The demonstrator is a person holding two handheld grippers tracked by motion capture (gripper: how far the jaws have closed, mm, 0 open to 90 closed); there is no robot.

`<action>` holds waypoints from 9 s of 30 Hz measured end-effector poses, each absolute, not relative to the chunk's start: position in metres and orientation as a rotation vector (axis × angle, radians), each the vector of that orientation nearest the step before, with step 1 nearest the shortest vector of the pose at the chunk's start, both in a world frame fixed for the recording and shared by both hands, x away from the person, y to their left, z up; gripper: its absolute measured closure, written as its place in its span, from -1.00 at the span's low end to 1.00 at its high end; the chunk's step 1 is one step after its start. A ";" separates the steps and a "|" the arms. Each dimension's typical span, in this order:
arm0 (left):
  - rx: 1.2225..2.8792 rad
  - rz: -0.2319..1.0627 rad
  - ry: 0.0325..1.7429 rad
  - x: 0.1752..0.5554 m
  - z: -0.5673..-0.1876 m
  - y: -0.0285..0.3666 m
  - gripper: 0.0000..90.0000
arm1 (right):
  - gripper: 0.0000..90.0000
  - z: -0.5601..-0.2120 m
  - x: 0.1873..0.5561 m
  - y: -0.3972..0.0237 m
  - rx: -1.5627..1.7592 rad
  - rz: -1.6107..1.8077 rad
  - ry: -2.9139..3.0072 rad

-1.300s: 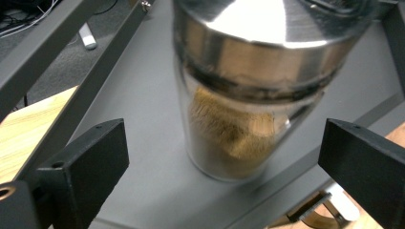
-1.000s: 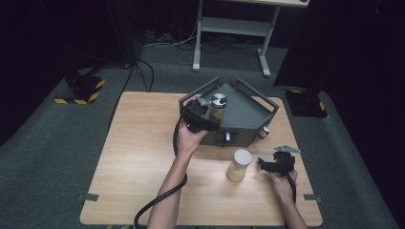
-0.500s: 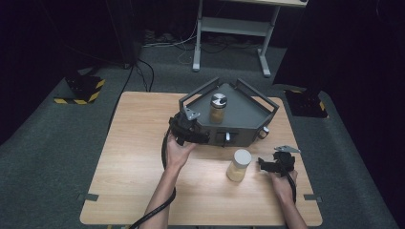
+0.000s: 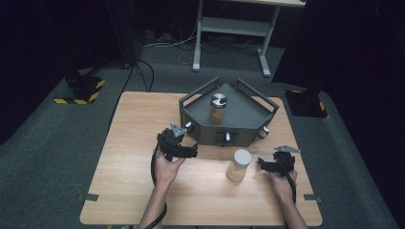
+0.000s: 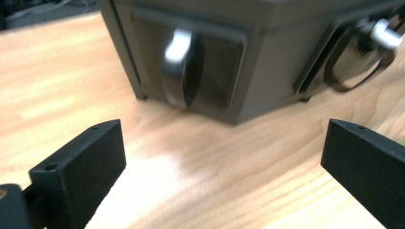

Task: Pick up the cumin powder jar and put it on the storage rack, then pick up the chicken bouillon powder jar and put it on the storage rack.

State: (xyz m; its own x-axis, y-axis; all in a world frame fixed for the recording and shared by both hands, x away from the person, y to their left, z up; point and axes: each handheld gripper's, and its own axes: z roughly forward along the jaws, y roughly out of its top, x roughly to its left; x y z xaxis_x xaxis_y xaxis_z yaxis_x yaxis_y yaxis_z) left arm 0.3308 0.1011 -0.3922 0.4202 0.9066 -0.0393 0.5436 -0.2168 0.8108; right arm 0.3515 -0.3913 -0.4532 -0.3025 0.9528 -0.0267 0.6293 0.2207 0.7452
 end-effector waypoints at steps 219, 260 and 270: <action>1.968 0.601 1.350 0.335 -0.460 0.077 -0.91 | -0.38 -0.446 0.320 -0.354 0.916 1.256 2.318; 1.967 0.598 1.351 0.335 -0.460 0.077 -0.91 | -0.36 -0.424 0.323 -0.354 0.880 1.225 2.339; 1.967 0.598 1.350 0.335 -0.460 0.077 -0.91 | -0.35 -0.412 0.327 -0.358 0.879 1.242 2.344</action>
State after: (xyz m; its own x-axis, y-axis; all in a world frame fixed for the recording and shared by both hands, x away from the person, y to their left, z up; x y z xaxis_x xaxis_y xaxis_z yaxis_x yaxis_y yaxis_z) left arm 0.3354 0.0774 -0.4603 0.3596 0.9331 -0.0008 0.6265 -0.2408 0.7413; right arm 0.3265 -0.3580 -0.4118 -0.7485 0.6630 -0.0143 0.3607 0.4251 0.8302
